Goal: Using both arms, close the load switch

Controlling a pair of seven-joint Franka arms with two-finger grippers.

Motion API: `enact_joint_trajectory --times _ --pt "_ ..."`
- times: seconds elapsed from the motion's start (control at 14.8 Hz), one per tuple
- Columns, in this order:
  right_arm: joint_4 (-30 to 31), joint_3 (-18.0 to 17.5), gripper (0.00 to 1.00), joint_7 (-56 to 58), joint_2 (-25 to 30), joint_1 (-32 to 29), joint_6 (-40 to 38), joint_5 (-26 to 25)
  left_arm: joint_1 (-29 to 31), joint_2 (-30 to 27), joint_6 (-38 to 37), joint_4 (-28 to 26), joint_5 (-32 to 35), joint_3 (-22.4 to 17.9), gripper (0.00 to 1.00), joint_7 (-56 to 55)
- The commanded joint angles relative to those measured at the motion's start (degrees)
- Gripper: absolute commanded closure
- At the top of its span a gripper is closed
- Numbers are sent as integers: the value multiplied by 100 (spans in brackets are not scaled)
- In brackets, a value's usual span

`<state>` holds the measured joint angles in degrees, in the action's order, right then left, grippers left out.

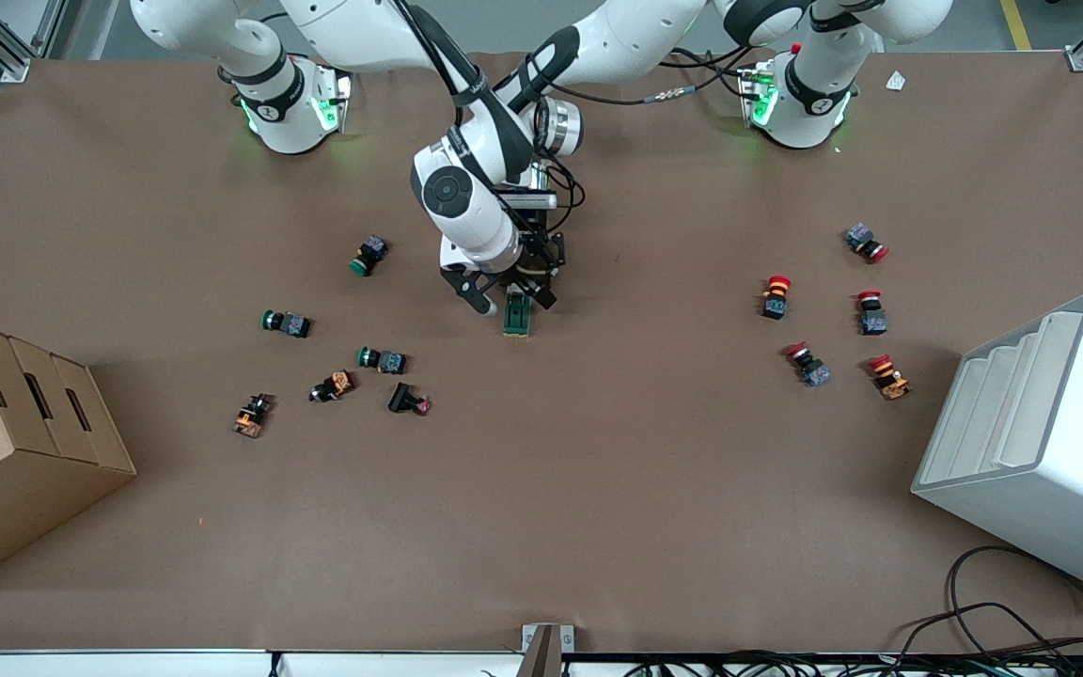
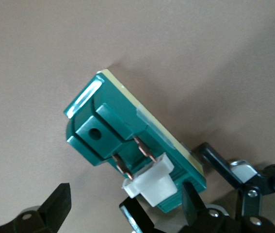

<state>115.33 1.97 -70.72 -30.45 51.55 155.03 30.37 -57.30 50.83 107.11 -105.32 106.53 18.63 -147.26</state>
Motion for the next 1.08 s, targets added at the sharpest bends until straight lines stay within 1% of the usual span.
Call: enact_joint_trajectory --times 0.0,0.13,0.47,1.01 --pt "-247 66 0 6 -66 -4 1 136 -9 200 -15 126 87 -9 1 -13" --pt "-370 67 0 24 -66 -118 -34 136 -9 200 -15 126 87 -9 1 -13" --pt "-871 102 0 59 -57 -417 -825 110 -9 235 -15 178 96 -9 1 -4" --pt "-942 111 0 173 -92 -522 -817 57 -9 261 -15 196 96 -9 1 -4"
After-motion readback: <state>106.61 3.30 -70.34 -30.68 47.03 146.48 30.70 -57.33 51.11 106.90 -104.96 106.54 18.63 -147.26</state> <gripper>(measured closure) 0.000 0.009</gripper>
